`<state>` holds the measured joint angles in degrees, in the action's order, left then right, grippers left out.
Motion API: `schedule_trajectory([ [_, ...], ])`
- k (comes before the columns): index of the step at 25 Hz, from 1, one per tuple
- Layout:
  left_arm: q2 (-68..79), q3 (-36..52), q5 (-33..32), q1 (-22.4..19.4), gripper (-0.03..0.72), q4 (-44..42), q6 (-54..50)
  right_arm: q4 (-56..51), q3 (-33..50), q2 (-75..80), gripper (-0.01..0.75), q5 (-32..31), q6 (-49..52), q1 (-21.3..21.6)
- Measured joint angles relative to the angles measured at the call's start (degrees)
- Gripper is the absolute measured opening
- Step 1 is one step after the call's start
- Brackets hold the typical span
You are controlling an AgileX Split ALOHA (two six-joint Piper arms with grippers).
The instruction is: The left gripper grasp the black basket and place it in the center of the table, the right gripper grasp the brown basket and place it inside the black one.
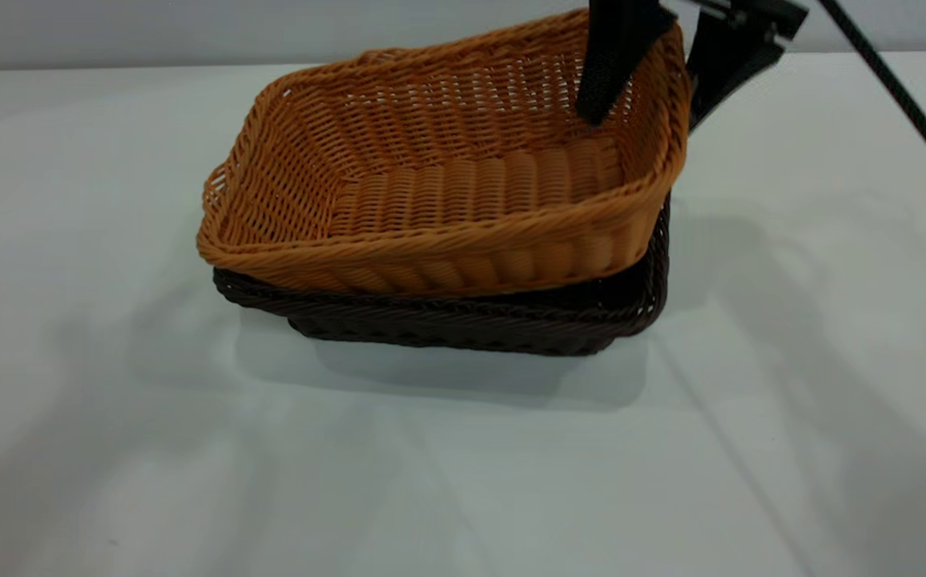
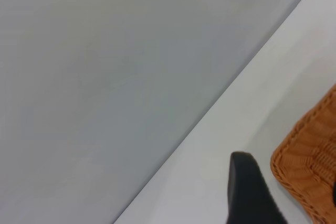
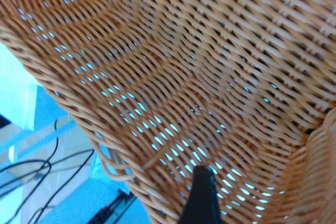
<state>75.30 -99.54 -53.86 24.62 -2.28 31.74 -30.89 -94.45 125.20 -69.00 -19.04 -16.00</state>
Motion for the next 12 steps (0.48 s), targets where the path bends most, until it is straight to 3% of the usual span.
schedule_trajectory([
  [12, -8.86, -0.15, -11.96, 0.0, 0.345, -1.37, -1.16, 4.23, -2.29, -17.94, 0.544, -0.9, 7.25, 0.0],
])
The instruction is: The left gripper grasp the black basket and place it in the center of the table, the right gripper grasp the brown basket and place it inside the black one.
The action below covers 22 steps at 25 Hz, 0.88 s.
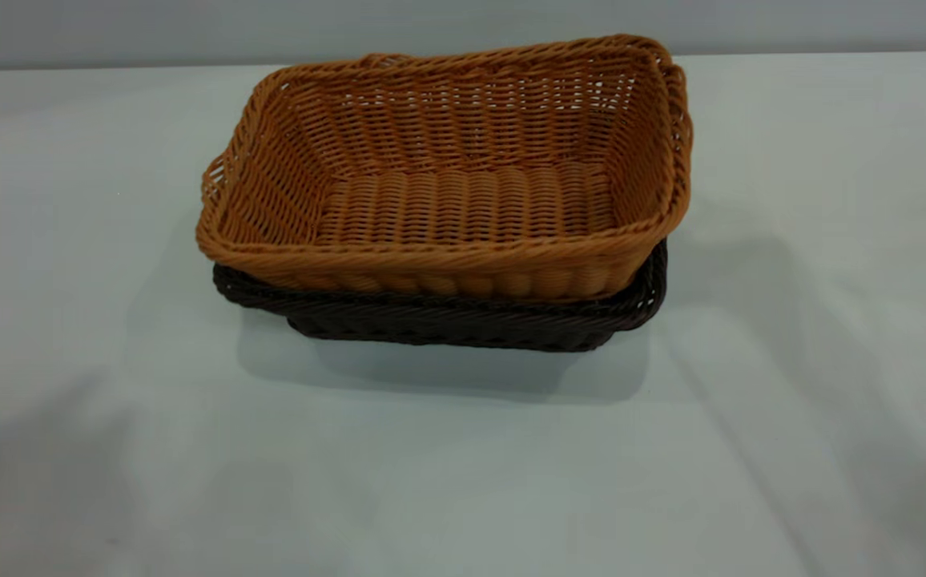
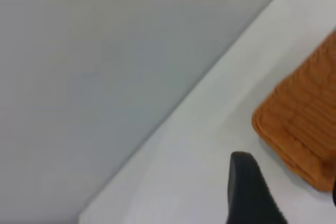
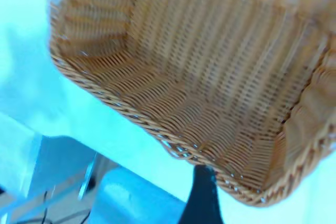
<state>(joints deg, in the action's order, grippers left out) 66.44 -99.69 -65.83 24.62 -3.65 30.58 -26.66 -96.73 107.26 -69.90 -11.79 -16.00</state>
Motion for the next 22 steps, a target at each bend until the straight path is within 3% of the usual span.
schedule_trajectory([
  [5, -0.35, 0.79, -1.02, 0.0, 0.345, -5.27, -7.11, 5.71, 0.34, -14.66, 0.544, -0.79, 1.96, 0.0],
  [10, -1.79, 7.59, -1.02, 0.0, 0.345, -8.19, -18.1, 10.04, 5.99, -29.12, 0.544, -1.5, 4.19, 0.0],
  [22, -11.47, 38.65, -1.02, 0.0, 0.345, -3.95, -33.29, 16.68, 39.5, -59.77, 0.544, -2.2, 6.75, 0.0],
])
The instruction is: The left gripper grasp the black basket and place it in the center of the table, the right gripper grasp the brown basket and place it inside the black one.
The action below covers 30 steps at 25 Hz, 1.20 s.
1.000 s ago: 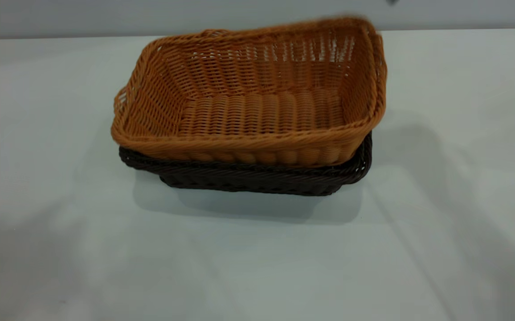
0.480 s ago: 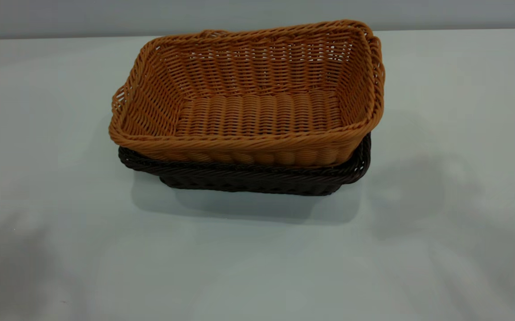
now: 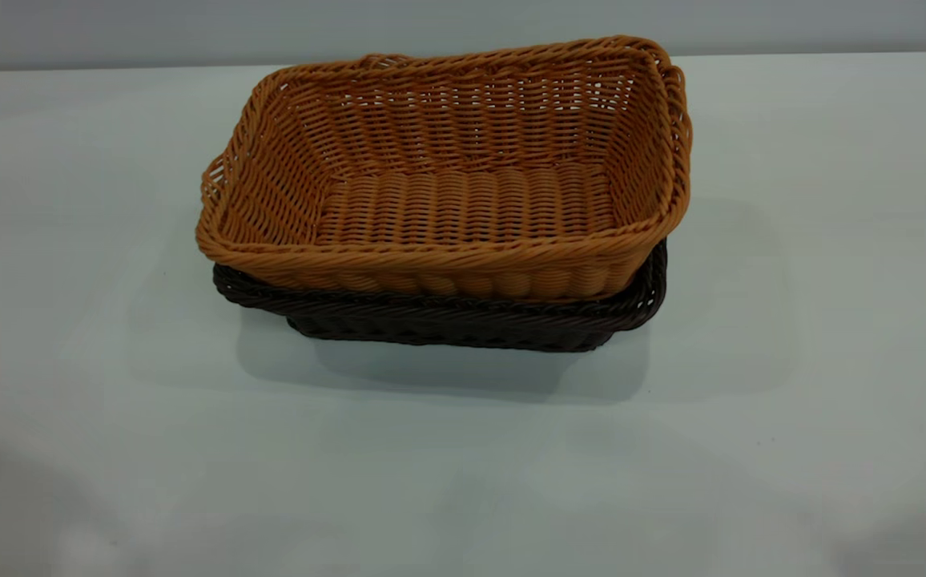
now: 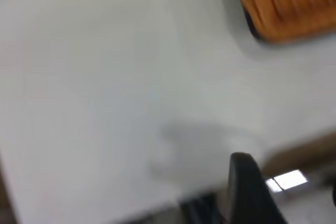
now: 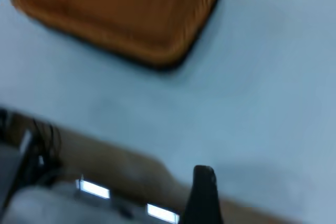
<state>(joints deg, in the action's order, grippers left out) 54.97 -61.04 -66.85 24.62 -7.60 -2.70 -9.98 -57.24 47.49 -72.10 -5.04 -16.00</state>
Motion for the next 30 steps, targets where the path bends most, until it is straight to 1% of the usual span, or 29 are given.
schedule_trajectory([
  [5, -4.98, 15.2, 0.0, 0.0, 0.345, 4.42, -1.03, 0.1, 17.16, -7.07, 0.544, 1.09, 0.03, 0.0],
  [8, -9.66, 23.13, 0.19, 0.0, 0.345, 5.75, -1.06, 0.1, 25.05, -10.6, 0.544, 3.05, 0.07, 0.0],
  [10, -12.98, 26.66, 0.44, 0.0, 0.345, 5.96, -1.1, 0.1, 28.54, -12.5, 0.544, 4.87, 0.07, 0.0],
  [12, -16.67, 30.12, 1.73, 0.0, 0.345, 6.13, -1.17, 0.17, 29.76, -14.22, 0.544, 7.68, 0.07, 0.0],
  [14, -20.81, 32.53, 3.09, 0.0, 0.345, 6.35, -1.24, 0.23, 29.82, -15.13, 0.544, 8.69, 0.07, 0.0],
  [21, -34.71, 33.01, 3.84, 0.0, 0.345, 7.0, -1.24, 0.18, 30.05, -15.31, 0.544, 8.84, 0.07, 0.0],
  [23, -38.25, 33.01, 3.73, -0.58, 0.345, 7.02, -1.24, 0.18, 30.06, -15.6, 0.544, 8.84, 0.07, 0.0],
  [26, -44.43, 33.01, 3.42, -3.64, 0.345, 7.02, -1.24, 0.14, 30.06, -18.07, 0.544, 8.84, 0.07, 0.07],
  [28, -48.24, 33.01, 3.31, -7.36, 0.345, 7.02, -1.24, -0.02, 30.06, -21.19, 0.544, 8.84, 0.07, 0.88],
  [30, -51.49, 33.01, 3.14, -11.68, 0.344, 7.02, -1.24, -0.06, 30.06, -25.49, 0.544, 8.79, 0.07, 2.71],
])
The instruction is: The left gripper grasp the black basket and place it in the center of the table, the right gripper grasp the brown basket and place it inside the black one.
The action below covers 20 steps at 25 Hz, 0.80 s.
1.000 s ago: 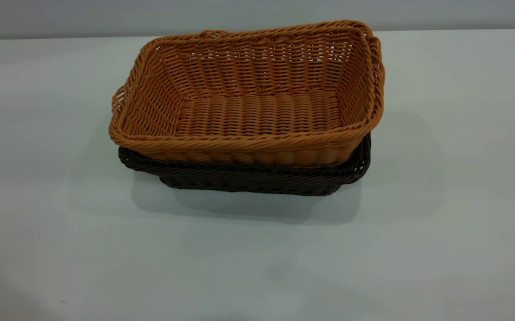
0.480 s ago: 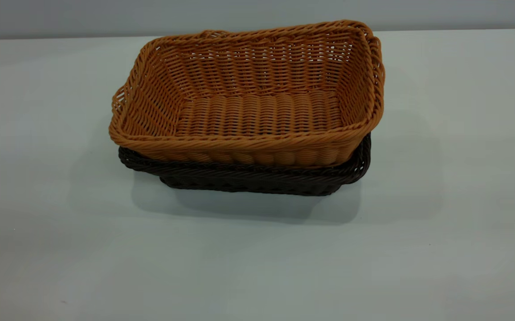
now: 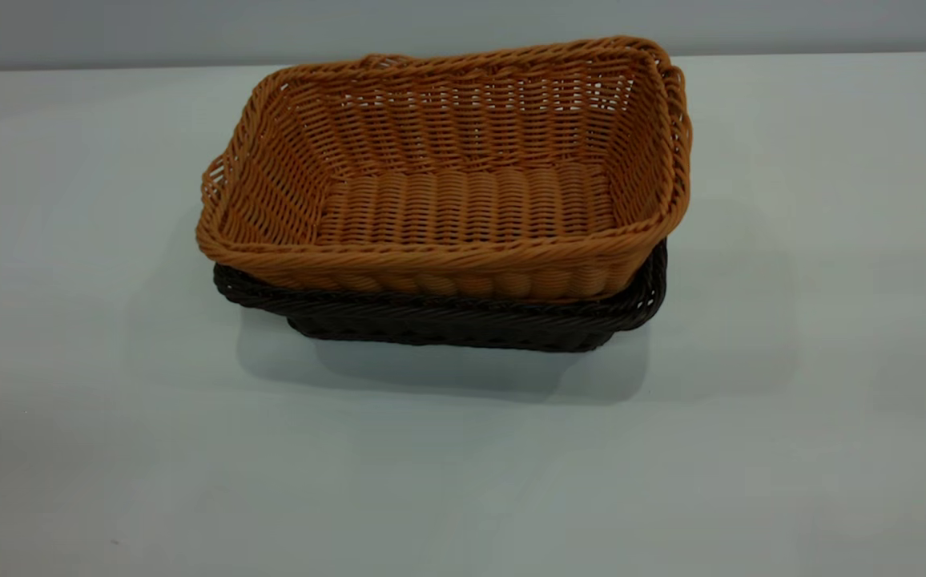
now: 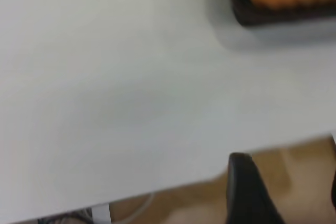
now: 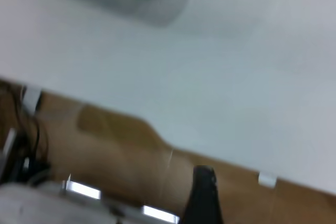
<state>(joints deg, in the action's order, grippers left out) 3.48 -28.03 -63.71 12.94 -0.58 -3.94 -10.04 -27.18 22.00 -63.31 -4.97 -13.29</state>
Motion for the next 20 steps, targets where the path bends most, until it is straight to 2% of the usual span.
schedule_trajectory([
  [5, -4.54, 0.0, -0.53, -9.11, 0.344, 0.0, 0.0, 0.0, 0.0, -10.98, 0.544, -0.33, 0.0, 5.48],
  [9, -4.59, 0.0, -0.54, -14.12, 0.344, 0.05, 0.0, 0.0, 0.0, -20.38, 0.544, -0.73, 0.0, 8.84],
  [12, -4.59, 0.0, -0.54, -15.66, 0.344, 0.05, 0.0, -0.09, 0.0, -22.89, 0.544, -1.36, 0.0, 9.55],
  [20, -4.59, 0.0, -0.54, -15.65, 0.344, 0.05, 0.0, -1.33, 0.18, -22.89, 0.544, -1.78, 0.0, 9.55],
])
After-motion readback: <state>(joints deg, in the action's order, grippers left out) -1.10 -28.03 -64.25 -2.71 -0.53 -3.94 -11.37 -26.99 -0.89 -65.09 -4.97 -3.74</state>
